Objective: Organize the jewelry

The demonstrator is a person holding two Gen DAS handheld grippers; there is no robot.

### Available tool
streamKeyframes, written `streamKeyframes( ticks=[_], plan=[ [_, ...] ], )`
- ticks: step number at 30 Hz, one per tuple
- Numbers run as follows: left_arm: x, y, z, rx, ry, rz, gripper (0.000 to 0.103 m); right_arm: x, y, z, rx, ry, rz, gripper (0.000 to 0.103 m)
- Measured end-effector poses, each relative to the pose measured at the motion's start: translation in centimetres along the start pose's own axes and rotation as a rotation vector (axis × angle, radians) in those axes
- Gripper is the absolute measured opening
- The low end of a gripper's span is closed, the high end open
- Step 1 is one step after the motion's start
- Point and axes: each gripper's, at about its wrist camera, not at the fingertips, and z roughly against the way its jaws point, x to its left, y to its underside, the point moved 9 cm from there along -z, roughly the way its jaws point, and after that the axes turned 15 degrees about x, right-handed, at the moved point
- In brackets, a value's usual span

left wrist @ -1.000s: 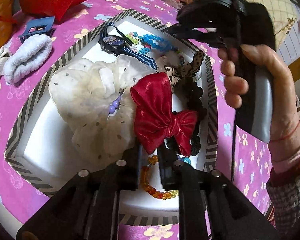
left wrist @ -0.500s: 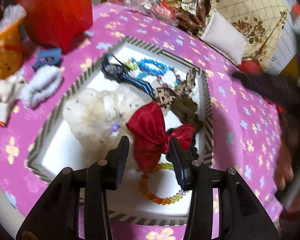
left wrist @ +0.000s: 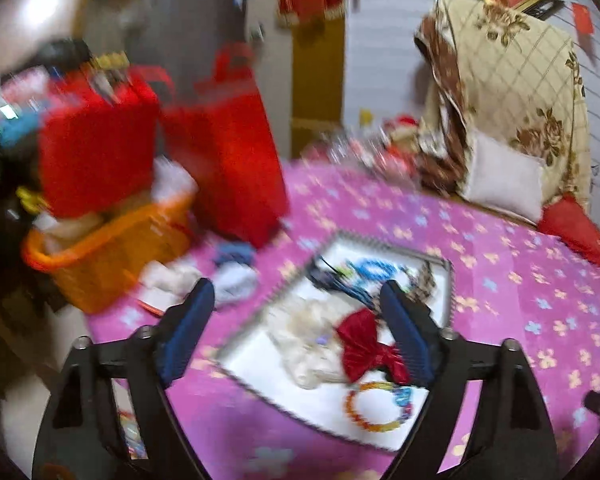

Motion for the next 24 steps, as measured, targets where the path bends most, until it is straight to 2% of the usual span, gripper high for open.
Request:
streamKeyframes(
  ticks=[1,3,6,9,13,16,21,24],
  plan=[
    [0.3,0.0,1.3,-0.044,-0.028,-0.015,0.096,-0.2,0.7,0.3,-0.003,0.0,-0.002,0.057],
    [0.8,-0.1,4.2,-0.126,-0.107,-0.045,0.103,0.1,1.6,0.9,-0.019,0.01,0.017,0.057],
    [1.4,0.0,6.9,-0.153,-0.123,-0.043,0.103,1.0,2.9,1.7,-0.04,0.021,0.056,0.057],
    [1.4,0.4,8.6,-0.104,-0.025,0.002,0.103,2.0,4.2,2.4,-0.05,0.022,0.092,0.057],
    [0.0,1.6,9.8,-0.028,0.07,0.018,0.103,2.5,6.0,3.1,-0.052,0.033,0.101,0.057],
    [-1.6,2.6,10.6,0.016,0.108,-0.01,0.103,2.8,7.2,3.2,-0.037,0.03,0.1,0.058],
    [-4.4,5.6,10.5,0.108,0.157,-0.083,0.103,3.1,8.2,3.5,-0.049,0.078,0.113,0.059],
    [-5.4,7.5,10.1,0.156,0.16,-0.117,0.103,3.3,8.5,3.4,-0.048,0.101,0.11,0.067]
  ],
)
